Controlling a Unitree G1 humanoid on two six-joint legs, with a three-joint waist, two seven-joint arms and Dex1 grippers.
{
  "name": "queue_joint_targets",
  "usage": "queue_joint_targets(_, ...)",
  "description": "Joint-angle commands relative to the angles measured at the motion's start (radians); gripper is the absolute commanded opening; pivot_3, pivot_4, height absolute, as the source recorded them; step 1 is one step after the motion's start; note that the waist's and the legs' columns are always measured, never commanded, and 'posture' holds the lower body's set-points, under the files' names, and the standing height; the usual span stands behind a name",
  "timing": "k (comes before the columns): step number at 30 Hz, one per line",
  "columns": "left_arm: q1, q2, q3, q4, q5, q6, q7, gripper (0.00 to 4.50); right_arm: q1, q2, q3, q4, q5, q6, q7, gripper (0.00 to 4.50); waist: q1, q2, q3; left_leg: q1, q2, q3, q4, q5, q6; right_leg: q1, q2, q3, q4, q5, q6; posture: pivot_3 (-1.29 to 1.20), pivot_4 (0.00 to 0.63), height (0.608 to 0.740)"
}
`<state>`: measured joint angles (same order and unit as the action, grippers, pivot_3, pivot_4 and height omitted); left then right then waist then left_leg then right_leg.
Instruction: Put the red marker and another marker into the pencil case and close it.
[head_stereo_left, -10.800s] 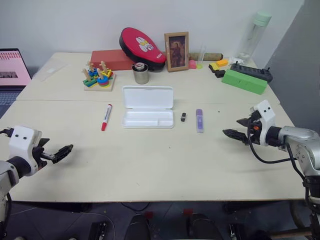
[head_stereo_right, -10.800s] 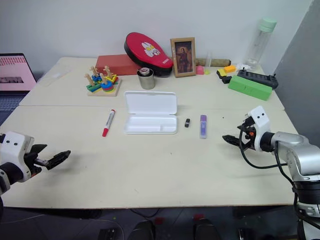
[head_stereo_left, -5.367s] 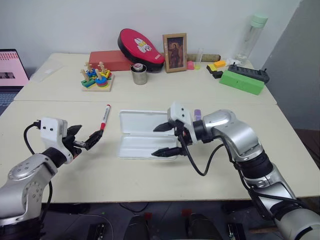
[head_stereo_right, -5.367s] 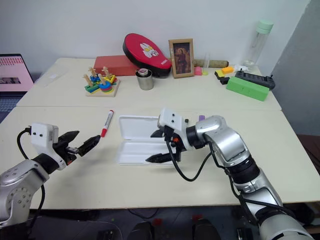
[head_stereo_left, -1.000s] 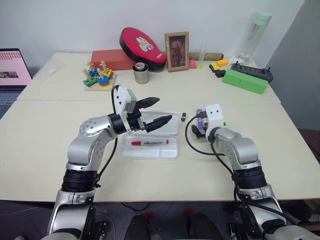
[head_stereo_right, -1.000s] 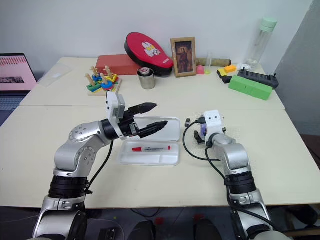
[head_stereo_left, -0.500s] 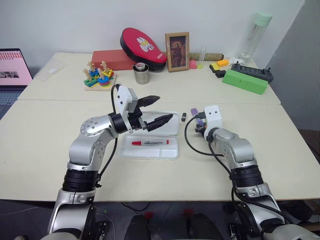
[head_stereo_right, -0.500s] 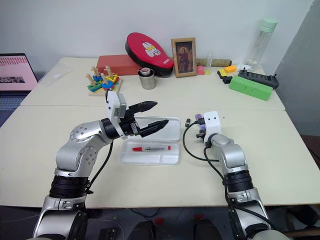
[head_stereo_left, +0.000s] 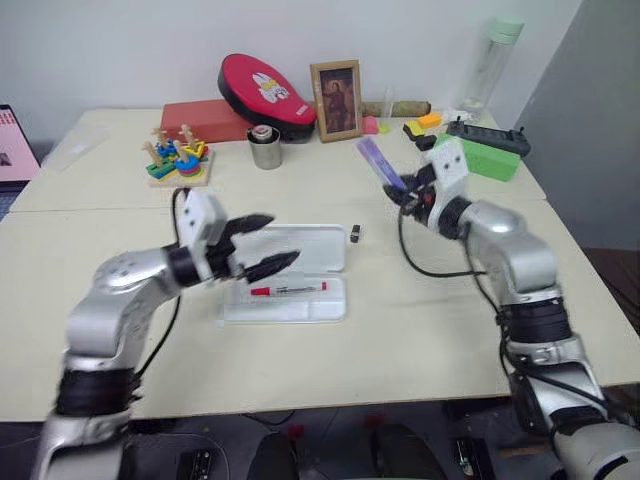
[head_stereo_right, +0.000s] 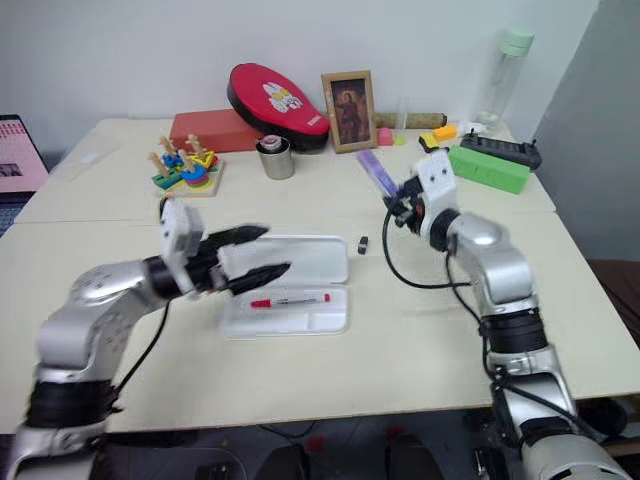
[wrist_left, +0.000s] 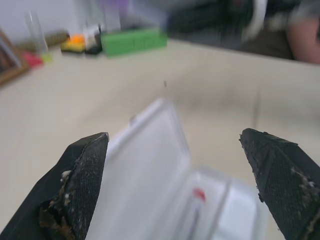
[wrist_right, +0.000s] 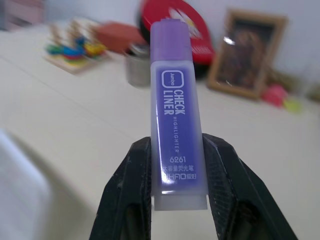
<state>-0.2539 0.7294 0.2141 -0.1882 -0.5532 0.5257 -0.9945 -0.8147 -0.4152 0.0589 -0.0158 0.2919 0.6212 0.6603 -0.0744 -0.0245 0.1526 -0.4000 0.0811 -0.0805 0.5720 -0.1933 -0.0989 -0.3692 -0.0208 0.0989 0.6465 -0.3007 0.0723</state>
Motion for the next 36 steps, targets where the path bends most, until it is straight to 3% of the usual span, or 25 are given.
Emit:
queue_joint_targets(1, 0.108, 0.045, 0.136, -0.094, -0.05, 0.025, 0.01, 4.5, -0.043, -0.039, 0.119, -0.088, 0.039, 0.024, 0.185, 1.08, 0.0, 0.0, 0.0, 0.0, 0.0, 0.0, 0.0, 0.0, 0.0, 0.0, 0.0, 0.0, 0.0, 0.0, 0.0, 0.0, 0.15, 0.74)
queue_joint_targets(6, 0.352, 0.049, 0.302, -0.212, -0.095, 0.069, 0.027, 4.5, -0.092, -0.023, 0.319, -0.154, 0.03, 0.107, 0.308, 1.08, 0.0, -0.001, 0.0, 0.0, 0.0, 0.001, 0.002, 0.0, 0.0, 0.0, 0.0, 0.0, 0.0, 0.0, 0.0, 0.0, 0.15, 0.74)
queue_joint_targets(13, 0.592, 0.003, 0.408, -0.271, -0.084, 0.056, 0.056, 4.5, -0.143, 0.104, 0.499, -0.064, -0.086, 0.125, 0.263, 1.08, 0.01, -0.001, 0.0, 0.001, 0.001, 0.001, 0.002, 0.0, 0.0, -0.005, 0.0, 0.0, 0.001, -0.001, 0.0, 0.0, 0.15, 0.74)
queue_joint_targets(25, 0.702, -0.06, 0.461, -0.373, -0.137, 0.058, 0.134, 4.5, -0.136, 0.215, 0.604, 0.097, -0.229, 0.106, 0.225, 1.08, 0.024, -0.003, -0.001, 0.001, 0.001, 0.001, 0.002, 0.0, -0.001, -0.006, -0.001, 0.0, 0.0, -0.001, -0.001, 0.0, 0.15, 0.74)
queue_joint_targets(36, 0.661, -0.049, 0.462, -0.401, -0.193, 0.066, 0.183, 4.5, -0.101, 0.229, 0.627, 0.109, -0.261, 0.126, 0.247, 1.08, 0.022, -0.004, -0.001, 0.001, 0.001, 0.001, 0.002, 0.0, -0.001, -0.006, -0.001, 0.0, 0.0, -0.001, 0.0, 0.0, 0.15, 0.74)
